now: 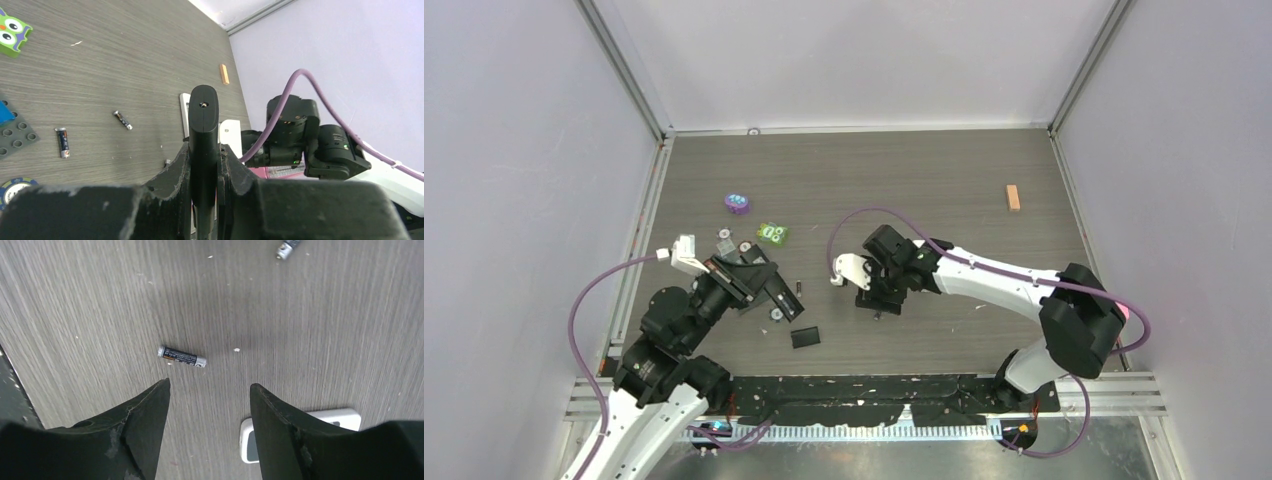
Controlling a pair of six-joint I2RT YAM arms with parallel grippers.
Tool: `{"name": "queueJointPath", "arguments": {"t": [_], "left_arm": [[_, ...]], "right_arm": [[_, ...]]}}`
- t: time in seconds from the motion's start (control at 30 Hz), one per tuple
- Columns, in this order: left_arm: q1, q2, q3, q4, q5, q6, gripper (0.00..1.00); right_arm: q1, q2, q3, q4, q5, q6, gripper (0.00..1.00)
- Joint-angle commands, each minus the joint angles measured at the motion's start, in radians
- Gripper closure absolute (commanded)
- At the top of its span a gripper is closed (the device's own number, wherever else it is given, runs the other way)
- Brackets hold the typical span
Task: Load the batteries into the remote control
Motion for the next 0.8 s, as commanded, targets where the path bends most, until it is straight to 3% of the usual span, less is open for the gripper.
{"name": "queueJointPath", "arguments": {"t": [0.0, 0.3, 0.77], "left_arm": [[0.010, -0.010, 0.071, 0.002, -0.016, 0.010, 1.00], [0.020, 0.013, 0.056, 0.025, 0.014, -0.001, 1.00], [0.111, 0.021, -0.020, 0.102, 0.144, -0.069, 1.00]], "right_arm": [[0.008, -0.009, -0.015, 0.081, -0.084, -0.268, 0.35], [0.024, 0.127, 0.003, 0.086, -0.064, -0.380, 0.36], [0.033, 0.198, 0.021, 0.012, -0.083, -0.436, 0.40]]}}
